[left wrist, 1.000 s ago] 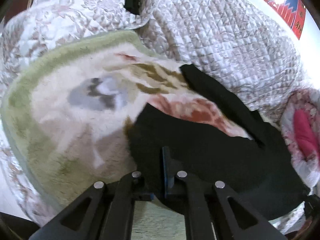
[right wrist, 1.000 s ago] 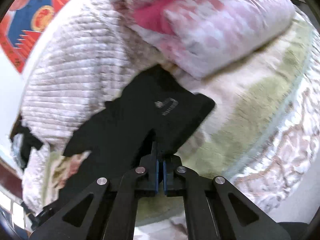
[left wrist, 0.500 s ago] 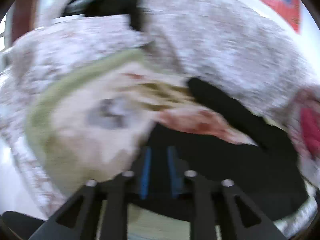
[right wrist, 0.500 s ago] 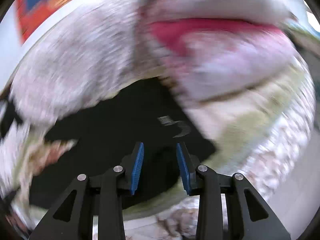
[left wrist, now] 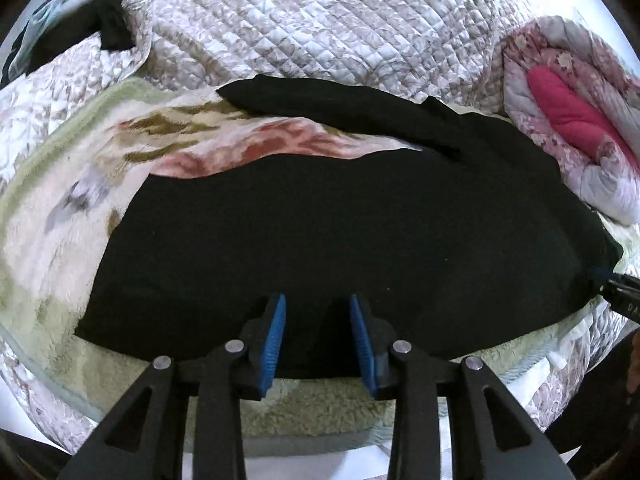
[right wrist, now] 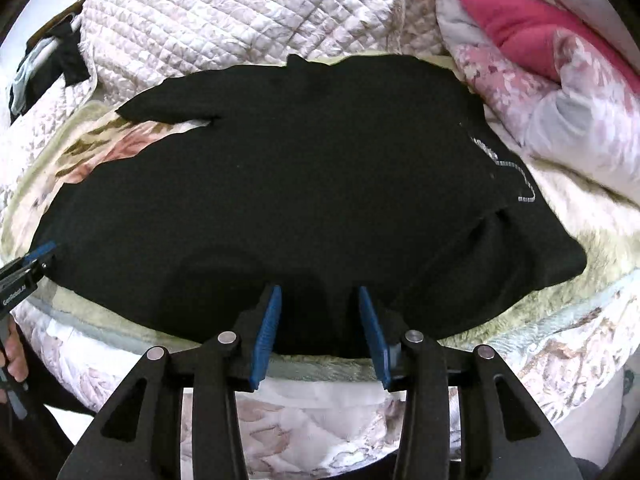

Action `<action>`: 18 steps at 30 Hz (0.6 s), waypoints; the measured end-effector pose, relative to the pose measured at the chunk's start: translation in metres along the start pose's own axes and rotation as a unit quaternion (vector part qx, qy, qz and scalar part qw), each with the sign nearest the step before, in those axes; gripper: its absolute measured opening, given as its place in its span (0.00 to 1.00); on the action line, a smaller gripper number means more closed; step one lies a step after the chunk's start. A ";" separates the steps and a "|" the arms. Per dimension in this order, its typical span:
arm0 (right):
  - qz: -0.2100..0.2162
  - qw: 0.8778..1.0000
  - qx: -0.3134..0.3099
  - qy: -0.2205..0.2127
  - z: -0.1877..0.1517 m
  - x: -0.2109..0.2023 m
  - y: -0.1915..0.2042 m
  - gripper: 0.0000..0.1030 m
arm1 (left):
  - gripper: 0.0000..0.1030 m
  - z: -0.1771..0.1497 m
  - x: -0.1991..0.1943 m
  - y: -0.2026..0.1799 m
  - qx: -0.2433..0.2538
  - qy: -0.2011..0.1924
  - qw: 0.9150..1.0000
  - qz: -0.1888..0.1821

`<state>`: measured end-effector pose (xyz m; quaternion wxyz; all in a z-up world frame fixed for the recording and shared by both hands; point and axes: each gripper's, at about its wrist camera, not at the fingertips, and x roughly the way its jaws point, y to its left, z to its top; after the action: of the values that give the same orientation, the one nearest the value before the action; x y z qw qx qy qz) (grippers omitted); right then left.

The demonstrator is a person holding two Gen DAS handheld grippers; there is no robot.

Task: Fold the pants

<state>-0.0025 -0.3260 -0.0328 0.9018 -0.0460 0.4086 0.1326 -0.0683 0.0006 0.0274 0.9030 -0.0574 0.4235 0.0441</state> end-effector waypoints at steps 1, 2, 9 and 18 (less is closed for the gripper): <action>0.012 1.000 -0.004 -0.004 0.001 -0.002 0.003 0.40 | 0.35 0.002 0.000 -0.001 -0.001 -0.001 1.000 -0.007; 0.023 1.000 -0.009 -0.007 0.005 -0.001 0.008 0.42 | 0.35 0.005 -0.001 -0.002 -0.004 -0.001 1.000 -0.016; 0.060 0.996 -0.059 -0.007 0.035 0.019 0.051 0.43 | 0.35 0.028 0.003 -0.029 0.028 -0.010 0.999 -0.037; 0.051 0.996 -0.071 0.019 0.049 0.039 0.054 0.48 | 0.39 0.038 0.030 -0.018 0.032 0.018 0.999 -0.016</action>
<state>0.0425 -0.2566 -0.0285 0.8803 -0.0914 0.4175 0.2058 -0.0183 -0.0114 0.0299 0.8970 -0.0364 0.4404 0.0149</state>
